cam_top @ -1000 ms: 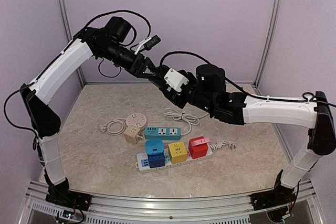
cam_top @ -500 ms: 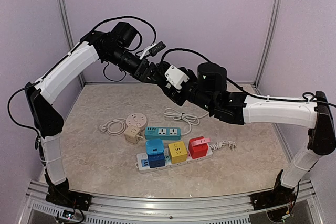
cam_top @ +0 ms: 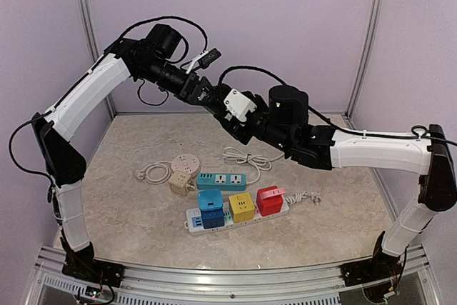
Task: Insert the plug
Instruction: Pick up the plug from the center of the board.
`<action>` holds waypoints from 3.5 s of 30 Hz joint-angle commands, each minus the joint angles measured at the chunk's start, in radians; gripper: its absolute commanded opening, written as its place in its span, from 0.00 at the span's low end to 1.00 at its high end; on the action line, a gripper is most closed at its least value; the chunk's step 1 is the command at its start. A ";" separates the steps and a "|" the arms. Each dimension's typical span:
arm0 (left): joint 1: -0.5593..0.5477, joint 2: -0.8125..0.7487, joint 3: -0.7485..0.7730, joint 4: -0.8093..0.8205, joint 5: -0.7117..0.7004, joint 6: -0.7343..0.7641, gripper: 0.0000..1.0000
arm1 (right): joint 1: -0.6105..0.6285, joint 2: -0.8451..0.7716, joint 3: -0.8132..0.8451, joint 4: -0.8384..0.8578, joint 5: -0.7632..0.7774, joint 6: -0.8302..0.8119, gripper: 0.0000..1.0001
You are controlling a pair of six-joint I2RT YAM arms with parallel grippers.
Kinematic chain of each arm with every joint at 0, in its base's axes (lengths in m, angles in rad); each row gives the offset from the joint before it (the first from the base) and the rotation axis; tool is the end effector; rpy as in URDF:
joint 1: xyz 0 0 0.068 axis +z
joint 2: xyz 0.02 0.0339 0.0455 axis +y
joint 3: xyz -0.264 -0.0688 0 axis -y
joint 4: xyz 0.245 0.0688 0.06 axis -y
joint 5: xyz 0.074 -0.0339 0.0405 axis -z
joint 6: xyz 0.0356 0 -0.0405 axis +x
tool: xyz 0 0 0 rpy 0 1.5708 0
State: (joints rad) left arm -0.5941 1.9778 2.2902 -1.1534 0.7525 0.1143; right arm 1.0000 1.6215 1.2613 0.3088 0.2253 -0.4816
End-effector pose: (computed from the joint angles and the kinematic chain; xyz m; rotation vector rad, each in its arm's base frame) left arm 0.3227 -0.2474 0.4138 1.1608 2.1048 -1.1278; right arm 0.2187 0.3259 0.3414 -0.9624 1.3096 0.2167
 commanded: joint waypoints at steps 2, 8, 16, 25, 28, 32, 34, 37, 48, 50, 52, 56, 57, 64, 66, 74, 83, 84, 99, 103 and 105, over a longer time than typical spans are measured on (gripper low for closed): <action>0.012 0.007 0.006 0.001 0.010 -0.010 0.62 | 0.016 -0.024 0.007 0.041 0.011 0.003 0.00; -0.001 0.007 0.002 -0.022 0.014 0.025 0.17 | 0.016 -0.025 0.013 0.036 0.016 0.005 0.00; 0.013 -0.018 0.056 -0.058 -0.115 0.134 0.00 | -0.012 -0.066 0.025 -0.037 0.058 0.138 0.89; 0.065 -0.129 0.082 -0.082 -0.559 0.543 0.00 | -0.225 -0.181 0.070 -0.193 -0.518 0.606 0.96; 0.057 -0.208 0.044 -0.079 -0.617 0.745 0.00 | -0.239 -0.179 0.100 -0.230 -0.555 0.669 0.99; 0.018 -0.312 0.004 -0.024 -0.607 0.999 0.00 | -0.239 -0.160 0.143 -0.250 -0.624 0.746 1.00; -0.036 -0.362 -0.001 0.016 -0.605 1.104 0.00 | -0.240 -0.151 0.164 -0.254 -0.665 0.779 1.00; -0.131 -0.404 0.008 0.077 -0.611 1.192 0.00 | -0.239 -0.145 0.177 -0.217 -0.729 0.830 1.00; -0.363 -0.394 -0.078 0.183 -0.642 1.412 0.00 | -0.236 -0.185 0.067 0.059 -1.003 0.937 1.00; -0.384 -0.438 -0.223 0.309 -0.625 1.490 0.00 | -0.237 -0.205 0.027 0.155 -1.040 0.966 1.00; -0.400 -0.497 -0.399 0.498 -0.588 1.529 0.00 | -0.234 -0.215 0.007 0.194 -1.047 0.974 1.00; -0.418 -0.583 -0.601 0.711 -0.508 1.566 0.00 | -0.233 -0.230 -0.042 0.256 -1.070 0.974 1.00; -0.425 -0.583 -0.607 0.725 -0.505 1.552 0.00 | -0.232 -0.233 -0.049 0.252 -1.078 0.968 1.00; -0.446 -0.600 -0.704 0.894 -0.486 1.488 0.00 | -0.232 -0.271 -0.094 0.157 -1.149 0.857 0.99; -0.442 -0.621 -0.771 0.942 -0.479 1.490 0.00 | -0.232 -0.280 -0.105 0.138 -1.165 0.830 1.00; -0.431 -0.652 -0.853 1.041 -0.456 1.452 0.00 | -0.226 -0.221 -0.081 0.219 -1.229 0.886 0.91; -0.429 -0.645 -0.895 1.102 -0.439 1.412 0.00 | -0.210 -0.158 -0.030 0.265 -1.265 0.913 0.75; -0.427 -0.644 -0.899 1.103 -0.437 1.409 0.00 | -0.208 -0.157 -0.028 0.265 -1.266 0.911 0.73; -0.400 -0.643 -0.945 1.118 -0.413 1.388 0.00 | -0.203 -0.151 -0.019 0.253 -1.265 0.929 0.76; -0.400 -0.642 -0.946 1.130 -0.417 1.394 0.00 | -0.203 -0.150 -0.015 0.204 -1.266 0.906 0.35; -0.400 -0.639 -0.948 1.135 -0.425 1.392 0.00 | -0.204 -0.154 -0.016 0.179 -1.264 0.894 0.00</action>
State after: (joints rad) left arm -1.0004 1.3380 1.3487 -0.0677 0.3477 1.5135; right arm 0.7853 1.4624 1.2221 0.5503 -1.0309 0.4271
